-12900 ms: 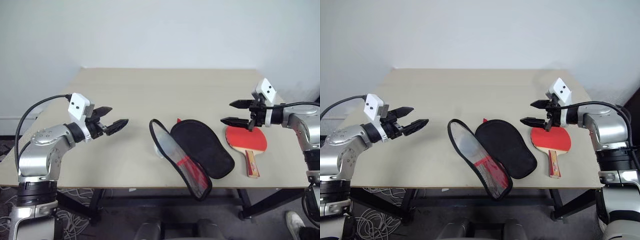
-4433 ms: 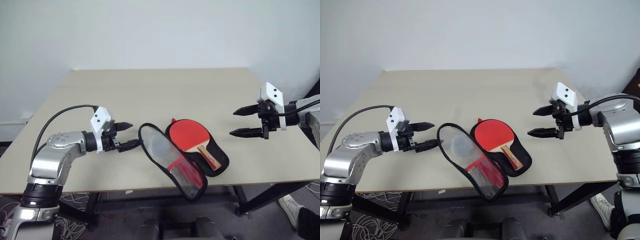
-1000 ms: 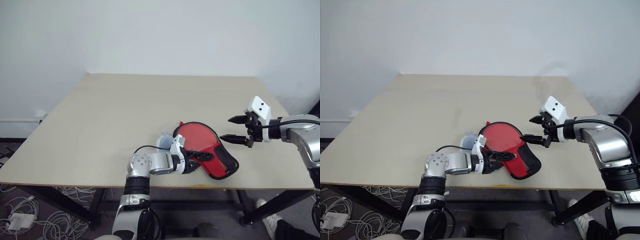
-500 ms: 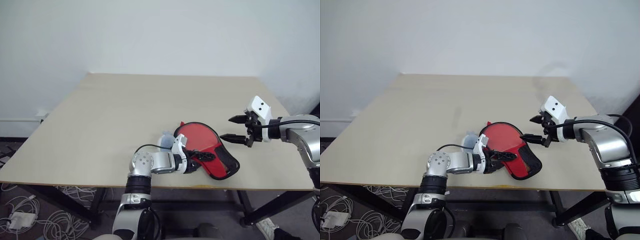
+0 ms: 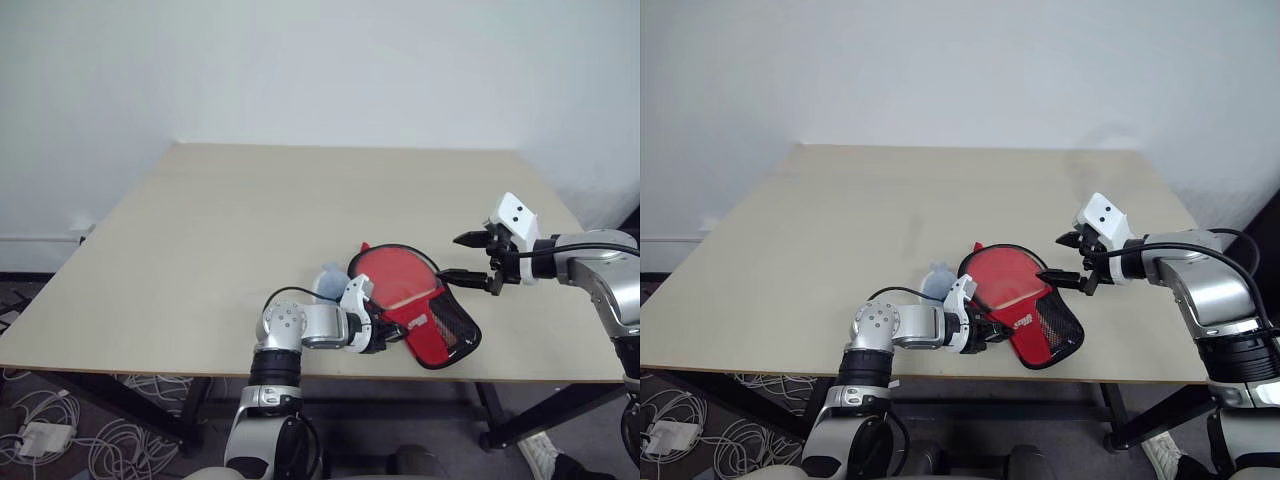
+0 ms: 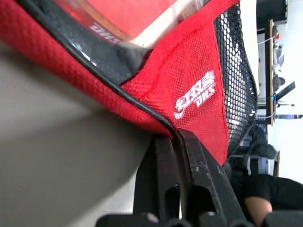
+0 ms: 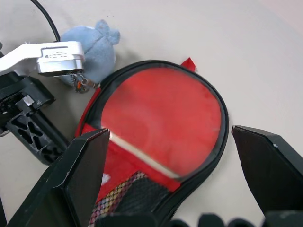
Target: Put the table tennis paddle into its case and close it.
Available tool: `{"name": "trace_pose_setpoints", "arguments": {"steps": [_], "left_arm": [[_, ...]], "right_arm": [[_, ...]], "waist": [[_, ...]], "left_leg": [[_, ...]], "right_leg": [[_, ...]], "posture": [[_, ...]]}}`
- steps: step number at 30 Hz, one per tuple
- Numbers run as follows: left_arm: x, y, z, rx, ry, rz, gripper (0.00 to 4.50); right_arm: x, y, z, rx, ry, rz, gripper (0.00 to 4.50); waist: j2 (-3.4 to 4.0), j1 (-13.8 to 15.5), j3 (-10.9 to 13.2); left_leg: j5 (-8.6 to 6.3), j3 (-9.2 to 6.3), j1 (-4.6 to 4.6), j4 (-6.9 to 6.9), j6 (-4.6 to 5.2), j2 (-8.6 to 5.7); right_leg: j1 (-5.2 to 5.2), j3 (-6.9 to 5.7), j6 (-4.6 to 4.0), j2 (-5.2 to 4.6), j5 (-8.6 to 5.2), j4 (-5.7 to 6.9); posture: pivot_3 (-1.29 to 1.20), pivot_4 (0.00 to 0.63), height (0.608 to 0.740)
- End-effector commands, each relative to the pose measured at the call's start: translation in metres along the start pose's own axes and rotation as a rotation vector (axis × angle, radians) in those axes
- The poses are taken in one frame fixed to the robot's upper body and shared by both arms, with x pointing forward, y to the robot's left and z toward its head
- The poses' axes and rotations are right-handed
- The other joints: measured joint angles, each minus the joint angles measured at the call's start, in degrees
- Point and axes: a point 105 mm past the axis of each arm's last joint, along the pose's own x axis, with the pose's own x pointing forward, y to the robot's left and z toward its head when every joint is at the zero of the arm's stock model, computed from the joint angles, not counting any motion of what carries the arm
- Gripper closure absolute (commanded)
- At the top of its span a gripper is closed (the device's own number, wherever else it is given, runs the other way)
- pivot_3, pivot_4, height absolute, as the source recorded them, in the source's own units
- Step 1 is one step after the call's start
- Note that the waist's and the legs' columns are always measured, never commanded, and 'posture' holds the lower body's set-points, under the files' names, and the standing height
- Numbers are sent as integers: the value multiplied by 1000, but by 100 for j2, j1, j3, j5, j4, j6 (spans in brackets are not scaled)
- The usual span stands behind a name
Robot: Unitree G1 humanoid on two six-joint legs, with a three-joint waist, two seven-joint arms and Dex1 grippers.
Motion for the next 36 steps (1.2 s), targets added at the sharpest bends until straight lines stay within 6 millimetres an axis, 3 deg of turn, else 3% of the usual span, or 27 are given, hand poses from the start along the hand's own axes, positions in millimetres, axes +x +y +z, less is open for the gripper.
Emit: {"name": "trace_pose_setpoints", "arguments": {"steps": [1, 12, 26, 36], "left_arm": [[11, -10, -15, 42, 108, 10, 4482], [-23, -13, -8, 148, 98, -76, 4482], [-99, 7, -32, 321, 279, -85, 4482], [-111, 19, -45, 318, 339, -46, 4482]], "right_arm": [[-3, 1, 14, -38, -40, -11, 0], [-1, 4, 13, -42, -36, -4, 0], [10, 6, 14, -57, -37, 33, 0], [14, 9, 11, -44, -41, 38, 0]], "waist": [[2, 0, -2], [3, 5, 22], [9, -22, 89], [9, -21, 91]], "left_leg": [[0, 0, -13, 1, 0, 0], [2, 3, -56, -10, -1, 0], [6, 6, -58, -13, -4, 2], [7, 8, -57, -12, -3, 0]], "right_leg": [[-11, -1, 0, 0, 0, 1], [-61, 1, -3, 2, 0, 5], [-75, 19, -31, 2, 15, 18], [-78, 19, -34, 2, 16, 18]], "posture": [[0, 0, 734], [0, 0, 734], [0, 0, 734], [0, 0, 734]]}}
